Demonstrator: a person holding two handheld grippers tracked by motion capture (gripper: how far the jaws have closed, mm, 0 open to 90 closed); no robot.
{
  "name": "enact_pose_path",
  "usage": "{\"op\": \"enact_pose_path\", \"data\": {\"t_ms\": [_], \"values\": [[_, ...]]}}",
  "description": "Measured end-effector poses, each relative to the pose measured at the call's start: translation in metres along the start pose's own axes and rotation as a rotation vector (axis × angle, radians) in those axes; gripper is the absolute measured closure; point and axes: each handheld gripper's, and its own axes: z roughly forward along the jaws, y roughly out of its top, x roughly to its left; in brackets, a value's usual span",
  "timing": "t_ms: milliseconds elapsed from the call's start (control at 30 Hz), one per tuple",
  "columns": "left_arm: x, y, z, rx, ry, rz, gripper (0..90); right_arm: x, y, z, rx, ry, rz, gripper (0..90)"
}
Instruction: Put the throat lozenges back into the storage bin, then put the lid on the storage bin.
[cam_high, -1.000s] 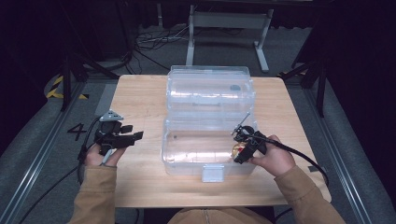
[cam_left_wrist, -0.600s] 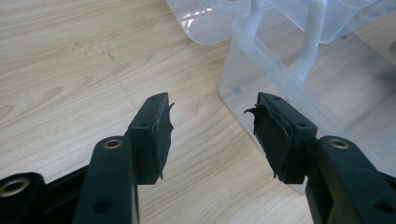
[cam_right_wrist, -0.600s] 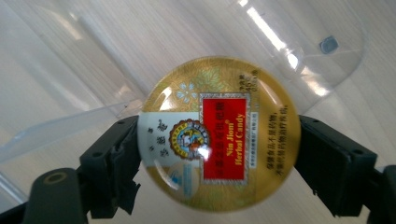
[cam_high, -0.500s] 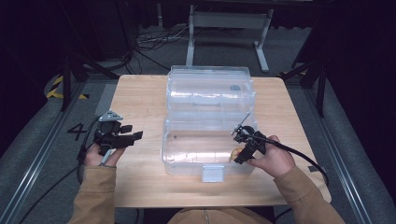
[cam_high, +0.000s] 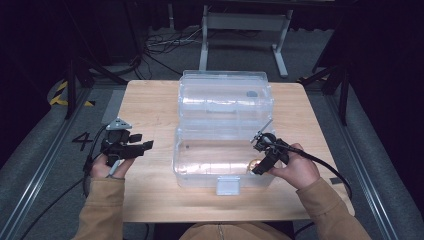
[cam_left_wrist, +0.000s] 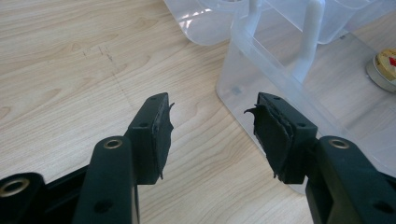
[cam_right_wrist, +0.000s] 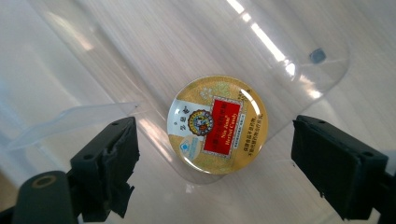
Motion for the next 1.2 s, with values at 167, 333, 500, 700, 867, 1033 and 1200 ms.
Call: {"op": "enact_pose_path", "data": {"t_ms": [167,333,500,700,867,1033,1200], "values": [[-0.001,0.003,0.004,0.001,-0.011,0.007,46.3,-0.003,-0.006,-0.014,-0.069,0.015,-0.001,21.2],[-0.003,0.006,0.007,0.000,-0.022,0.017,46.3,-0.006,-0.013,-0.032,-0.190,0.032,0.015,33.4],[-0.004,0.008,0.009,-0.007,-0.034,0.015,46.3,-0.014,-0.023,-0.052,-0.340,0.090,0.059,38.4],[-0.005,0.010,0.012,-0.006,-0.049,0.030,46.5,-0.021,-0.032,-0.069,-0.480,0.106,0.121,34.1],[-0.007,0.011,0.013,-0.012,-0.070,0.030,46.5,-0.029,-0.037,-0.078,-0.551,0.106,0.151,27.0],[-0.008,0.011,0.011,-0.021,-0.096,0.023,46.8,-0.036,-0.039,-0.087,-0.649,0.117,0.112,23.0],[-0.011,0.010,0.007,-0.047,-0.147,0.020,47.1,-0.048,-0.037,-0.094,-0.732,0.126,0.066,23.6]]}}
